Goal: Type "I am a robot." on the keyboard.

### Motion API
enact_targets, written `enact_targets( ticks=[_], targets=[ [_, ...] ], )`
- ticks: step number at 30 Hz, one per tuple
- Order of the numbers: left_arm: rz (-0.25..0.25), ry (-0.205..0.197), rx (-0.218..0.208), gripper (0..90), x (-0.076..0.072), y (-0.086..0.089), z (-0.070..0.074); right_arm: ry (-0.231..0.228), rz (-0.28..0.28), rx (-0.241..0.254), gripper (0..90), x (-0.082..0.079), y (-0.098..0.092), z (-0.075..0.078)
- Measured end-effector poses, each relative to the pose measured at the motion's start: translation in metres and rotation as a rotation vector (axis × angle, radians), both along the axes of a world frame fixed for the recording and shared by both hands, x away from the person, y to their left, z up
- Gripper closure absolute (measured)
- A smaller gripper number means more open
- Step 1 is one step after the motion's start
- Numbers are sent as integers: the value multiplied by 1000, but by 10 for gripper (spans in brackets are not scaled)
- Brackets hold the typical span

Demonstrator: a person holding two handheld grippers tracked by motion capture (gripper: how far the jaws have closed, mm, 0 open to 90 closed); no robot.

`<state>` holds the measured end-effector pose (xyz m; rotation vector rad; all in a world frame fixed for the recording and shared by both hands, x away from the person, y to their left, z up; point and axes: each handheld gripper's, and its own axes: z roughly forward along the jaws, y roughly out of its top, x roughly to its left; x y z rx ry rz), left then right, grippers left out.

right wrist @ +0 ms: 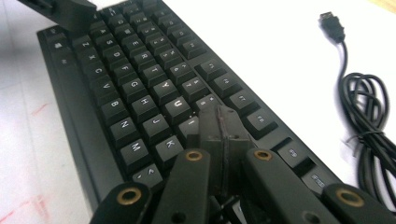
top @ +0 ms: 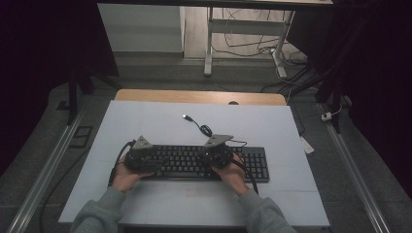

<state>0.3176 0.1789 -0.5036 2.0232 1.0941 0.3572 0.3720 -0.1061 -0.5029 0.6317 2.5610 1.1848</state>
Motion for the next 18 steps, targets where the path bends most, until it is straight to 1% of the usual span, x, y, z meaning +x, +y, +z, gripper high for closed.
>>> enact_targets(
  ticks=[2,3,5,6,9,11,12,18],
  targets=[
    [3,1,1,351,0,2,0,2,-1,19,893,-2,-6,2],
    [5,3,1,351,0,3,0,2,3,28,867,-3,-11,2],
    [7,6,2,351,1,3,-1,2,-6,23,816,-6,-19,4],
    [8,7,1,351,1,4,-1,1,-9,31,796,-8,-24,4],
    [6,9,7,351,2,4,-2,-7,-28,31,721,-13,-37,5],
    [7,11,7,350,1,3,-2,-10,-49,39,671,-15,-46,6],
    [6,11,8,350,1,3,-2,-8,-60,48,651,-16,-50,6],
    [10,12,11,349,1,4,-3,-17,-81,55,558,-23,-66,8]
  ],
)
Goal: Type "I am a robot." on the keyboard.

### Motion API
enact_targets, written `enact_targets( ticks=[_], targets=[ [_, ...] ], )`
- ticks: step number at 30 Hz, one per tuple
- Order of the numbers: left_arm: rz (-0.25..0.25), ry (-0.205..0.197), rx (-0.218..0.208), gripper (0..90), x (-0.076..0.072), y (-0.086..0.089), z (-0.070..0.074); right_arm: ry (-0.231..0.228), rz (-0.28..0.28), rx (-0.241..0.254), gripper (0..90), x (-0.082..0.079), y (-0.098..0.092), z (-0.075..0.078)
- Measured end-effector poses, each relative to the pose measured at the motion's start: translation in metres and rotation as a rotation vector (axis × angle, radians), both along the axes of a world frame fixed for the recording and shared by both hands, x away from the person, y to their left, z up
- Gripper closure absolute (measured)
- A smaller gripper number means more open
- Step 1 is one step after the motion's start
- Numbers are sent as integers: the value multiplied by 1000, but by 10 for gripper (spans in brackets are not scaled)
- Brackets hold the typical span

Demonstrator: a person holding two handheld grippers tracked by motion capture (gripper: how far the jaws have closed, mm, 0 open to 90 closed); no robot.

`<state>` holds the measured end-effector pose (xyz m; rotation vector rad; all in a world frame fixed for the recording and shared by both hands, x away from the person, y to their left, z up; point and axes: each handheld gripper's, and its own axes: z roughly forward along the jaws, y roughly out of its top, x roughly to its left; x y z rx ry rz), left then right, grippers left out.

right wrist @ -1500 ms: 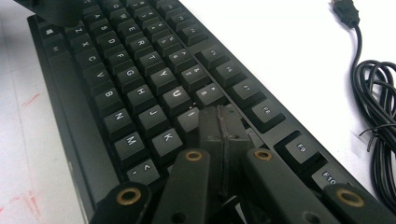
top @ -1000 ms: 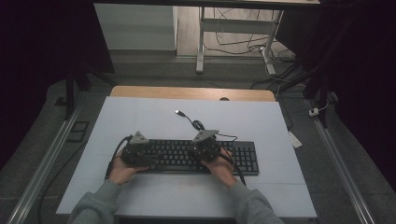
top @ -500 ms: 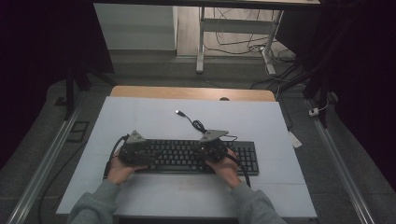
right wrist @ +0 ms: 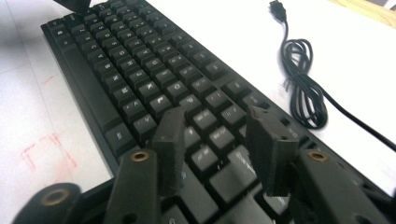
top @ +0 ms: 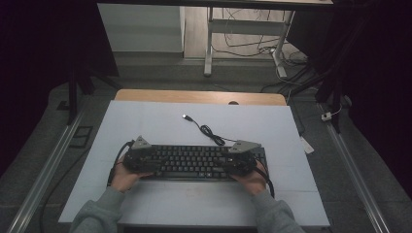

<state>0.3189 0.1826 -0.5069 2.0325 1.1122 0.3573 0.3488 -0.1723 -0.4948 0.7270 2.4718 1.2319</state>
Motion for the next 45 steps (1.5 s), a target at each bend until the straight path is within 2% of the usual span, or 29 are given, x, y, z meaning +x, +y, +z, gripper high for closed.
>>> enact_targets(
  ticks=[11,21,24,31,37,40,45],
  targets=[
    [4,-7,2,350,0,2,0,-11,-12,13,525,-11,-20,-1],
    [14,-23,0,351,0,2,0,-12,-11,3,522,-11,-20,-2],
    [16,-30,-3,354,3,-3,0,-12,-11,-2,520,-11,-19,-3],
    [-20,-29,13,379,12,-21,-2,-12,-11,-10,514,-10,-18,-4],
    [-37,-25,5,508,17,-30,-2,-11,-11,-16,509,-10,-17,-5],
    [-61,-11,-15,648,20,-32,-4,-14,-11,-17,508,-9,-17,-5],
    [-104,7,-9,849,23,-36,-6,-15,-12,-28,505,-9,-17,-5]
  ],
)
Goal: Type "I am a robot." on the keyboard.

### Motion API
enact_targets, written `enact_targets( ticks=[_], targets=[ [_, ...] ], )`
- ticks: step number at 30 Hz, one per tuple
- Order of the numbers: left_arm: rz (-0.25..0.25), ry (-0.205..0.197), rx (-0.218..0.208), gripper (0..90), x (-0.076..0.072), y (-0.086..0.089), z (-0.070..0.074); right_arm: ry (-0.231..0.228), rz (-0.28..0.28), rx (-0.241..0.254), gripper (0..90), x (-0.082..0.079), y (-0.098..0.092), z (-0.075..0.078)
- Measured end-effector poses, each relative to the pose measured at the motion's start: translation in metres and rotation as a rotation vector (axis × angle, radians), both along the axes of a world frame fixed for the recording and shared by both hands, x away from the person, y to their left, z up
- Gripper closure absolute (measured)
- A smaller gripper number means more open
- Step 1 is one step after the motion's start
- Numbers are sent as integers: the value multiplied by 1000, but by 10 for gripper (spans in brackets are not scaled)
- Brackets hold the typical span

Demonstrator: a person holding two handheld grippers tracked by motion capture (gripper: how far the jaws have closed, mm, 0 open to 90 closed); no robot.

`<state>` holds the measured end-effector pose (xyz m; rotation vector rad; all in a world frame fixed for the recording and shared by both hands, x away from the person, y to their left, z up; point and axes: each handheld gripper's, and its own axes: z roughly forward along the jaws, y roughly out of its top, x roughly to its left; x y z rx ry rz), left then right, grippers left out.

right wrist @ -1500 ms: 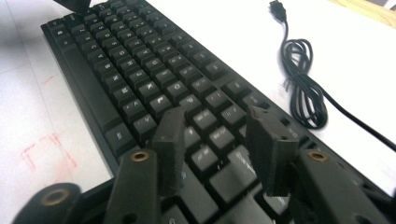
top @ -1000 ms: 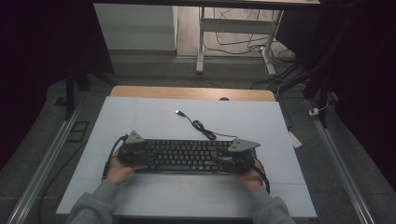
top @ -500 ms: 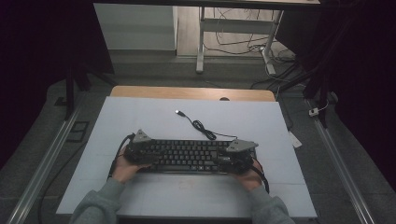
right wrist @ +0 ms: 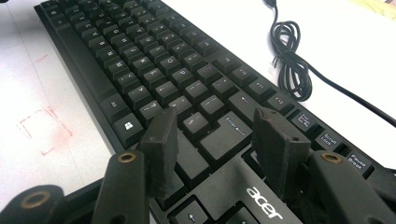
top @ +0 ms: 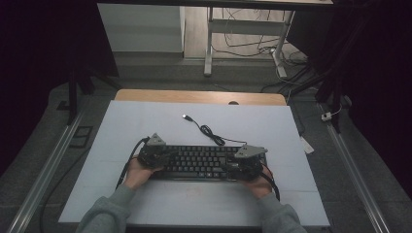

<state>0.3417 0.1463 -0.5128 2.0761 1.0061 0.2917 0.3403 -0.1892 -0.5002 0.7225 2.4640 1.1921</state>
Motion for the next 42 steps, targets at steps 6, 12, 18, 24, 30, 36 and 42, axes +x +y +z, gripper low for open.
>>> enact_targets(
  ticks=[6,12,18,24,30,36,42],
  targets=[
    [-22,13,48,886,3,-9,-4,-1,-3,-9,504,0,0,0],
    [-24,21,71,886,4,-14,-7,2,-4,-16,500,1,0,-1],
    [-21,22,78,886,5,-14,-8,4,-4,-16,495,1,1,-1],
    [-23,25,89,888,5,-15,-10,3,-4,-17,494,1,1,-1],
    [-10,-27,66,888,1,-12,-4,-2,-4,-19,494,1,0,0],
    [21,-64,-2,887,-5,3,11,-5,-9,-21,493,1,0,0],
    [58,-66,-45,747,-11,20,19,-4,-6,-13,491,1,0,0]
  ],
)
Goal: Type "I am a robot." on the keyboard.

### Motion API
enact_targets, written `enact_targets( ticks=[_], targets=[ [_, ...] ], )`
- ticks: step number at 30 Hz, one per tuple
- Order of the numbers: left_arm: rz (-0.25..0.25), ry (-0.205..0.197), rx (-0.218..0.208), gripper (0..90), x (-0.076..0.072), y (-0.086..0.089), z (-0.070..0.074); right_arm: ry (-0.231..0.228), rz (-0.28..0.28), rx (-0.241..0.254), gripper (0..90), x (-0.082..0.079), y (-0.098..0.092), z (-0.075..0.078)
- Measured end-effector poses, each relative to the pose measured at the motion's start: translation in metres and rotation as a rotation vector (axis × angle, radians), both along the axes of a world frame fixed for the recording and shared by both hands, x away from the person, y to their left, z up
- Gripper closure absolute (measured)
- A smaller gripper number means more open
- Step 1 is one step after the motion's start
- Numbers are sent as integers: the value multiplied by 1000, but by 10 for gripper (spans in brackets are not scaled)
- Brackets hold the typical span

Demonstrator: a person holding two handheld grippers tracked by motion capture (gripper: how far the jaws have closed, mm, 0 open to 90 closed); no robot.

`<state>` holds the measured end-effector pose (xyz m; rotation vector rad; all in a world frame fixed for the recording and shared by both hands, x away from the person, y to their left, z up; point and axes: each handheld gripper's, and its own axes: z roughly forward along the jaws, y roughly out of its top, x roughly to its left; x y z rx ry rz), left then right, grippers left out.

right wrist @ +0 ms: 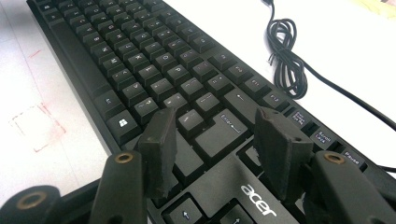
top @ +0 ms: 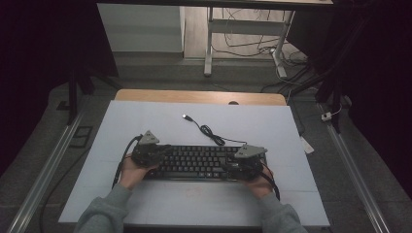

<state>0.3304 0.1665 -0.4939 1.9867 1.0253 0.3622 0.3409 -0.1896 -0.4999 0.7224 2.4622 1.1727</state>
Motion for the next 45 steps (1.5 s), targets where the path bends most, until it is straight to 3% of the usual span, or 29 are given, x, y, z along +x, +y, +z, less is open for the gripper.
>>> enact_targets(
  ticks=[5,10,27,37,40,45],
  targets=[
    [40,3,-6,502,-8,12,3,-3,-5,-8,487,0,0,0],
    [51,20,7,415,-11,19,1,0,-1,-4,484,0,0,-1],
    [61,32,17,365,-14,27,-2,1,7,1,483,0,2,1],
    [56,34,23,360,-15,24,-3,8,52,29,510,0,23,6],
    [52,31,28,359,-15,23,-3,14,70,28,574,1,31,7],
    [47,31,30,357,-15,22,-3,33,114,26,767,2,43,7]
  ],
)
